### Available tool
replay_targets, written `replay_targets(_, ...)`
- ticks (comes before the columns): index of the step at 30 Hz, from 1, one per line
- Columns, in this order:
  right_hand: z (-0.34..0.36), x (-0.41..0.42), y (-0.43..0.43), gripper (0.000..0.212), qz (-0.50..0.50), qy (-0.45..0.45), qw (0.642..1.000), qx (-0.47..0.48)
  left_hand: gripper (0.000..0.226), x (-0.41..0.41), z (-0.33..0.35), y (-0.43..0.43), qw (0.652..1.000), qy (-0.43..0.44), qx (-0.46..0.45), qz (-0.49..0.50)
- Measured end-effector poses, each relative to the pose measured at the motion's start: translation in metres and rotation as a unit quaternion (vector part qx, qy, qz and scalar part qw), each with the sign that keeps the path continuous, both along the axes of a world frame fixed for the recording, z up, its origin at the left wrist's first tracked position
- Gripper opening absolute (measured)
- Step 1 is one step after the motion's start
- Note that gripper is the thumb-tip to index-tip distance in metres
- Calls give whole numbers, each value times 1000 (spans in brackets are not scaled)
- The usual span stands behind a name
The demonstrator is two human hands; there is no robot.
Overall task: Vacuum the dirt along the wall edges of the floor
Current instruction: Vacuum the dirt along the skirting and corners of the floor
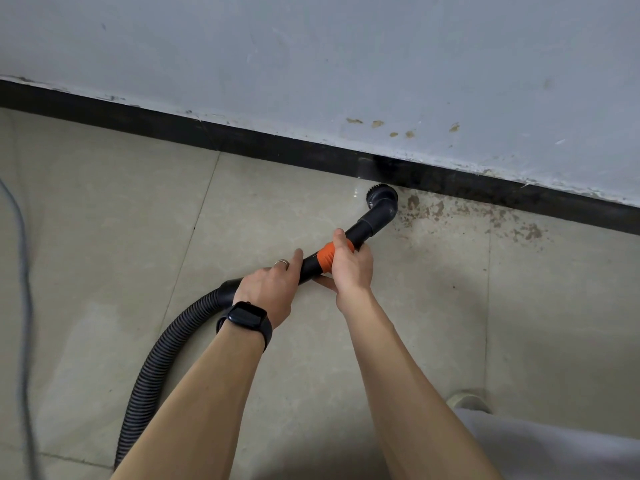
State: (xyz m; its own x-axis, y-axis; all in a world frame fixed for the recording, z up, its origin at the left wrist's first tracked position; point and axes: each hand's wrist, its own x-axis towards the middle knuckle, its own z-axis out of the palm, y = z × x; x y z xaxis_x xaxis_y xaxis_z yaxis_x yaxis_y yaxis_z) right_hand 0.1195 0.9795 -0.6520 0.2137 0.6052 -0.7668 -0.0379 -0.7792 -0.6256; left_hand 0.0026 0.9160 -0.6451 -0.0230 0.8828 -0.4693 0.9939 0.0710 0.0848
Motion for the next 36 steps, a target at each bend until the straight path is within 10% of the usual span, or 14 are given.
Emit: replay_targets(36,-1,-33,-62,49,-73,-10,996,-46,61,-29,15,-49,999,-3,19,-49)
